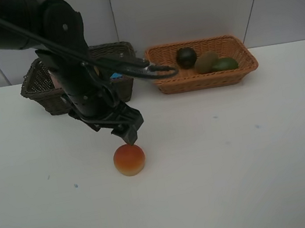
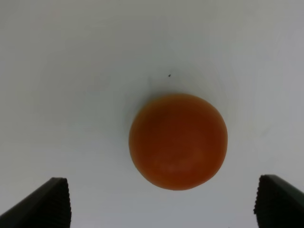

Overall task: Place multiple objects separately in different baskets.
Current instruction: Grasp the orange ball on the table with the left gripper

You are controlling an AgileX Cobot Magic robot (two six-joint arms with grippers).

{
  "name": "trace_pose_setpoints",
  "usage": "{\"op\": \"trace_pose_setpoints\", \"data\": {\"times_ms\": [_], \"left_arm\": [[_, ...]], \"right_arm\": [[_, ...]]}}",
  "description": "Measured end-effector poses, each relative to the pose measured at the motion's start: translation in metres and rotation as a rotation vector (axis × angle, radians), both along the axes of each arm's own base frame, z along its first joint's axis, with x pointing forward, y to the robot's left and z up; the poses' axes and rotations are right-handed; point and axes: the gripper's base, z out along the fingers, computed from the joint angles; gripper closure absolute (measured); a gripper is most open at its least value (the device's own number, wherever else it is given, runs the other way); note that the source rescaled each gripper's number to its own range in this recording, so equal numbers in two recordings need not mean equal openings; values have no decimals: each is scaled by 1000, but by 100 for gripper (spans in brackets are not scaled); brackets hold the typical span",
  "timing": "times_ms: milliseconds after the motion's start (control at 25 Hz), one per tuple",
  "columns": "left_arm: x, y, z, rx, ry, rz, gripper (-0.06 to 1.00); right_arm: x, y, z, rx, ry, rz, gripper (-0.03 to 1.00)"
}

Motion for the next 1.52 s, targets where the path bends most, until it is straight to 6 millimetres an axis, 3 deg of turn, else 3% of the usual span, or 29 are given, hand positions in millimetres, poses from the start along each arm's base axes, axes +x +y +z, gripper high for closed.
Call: {"op": "trace_pose_setpoints", "data": {"times_ms": [680, 1520], "left_arm": [[1, -8, -55, 78, 107, -4, -5], [3, -13, -78, 53, 133, 28, -5]], "right_arm": [[0, 0, 0, 0, 0, 0, -3], [0, 0, 0, 0, 0, 0, -3]]}}
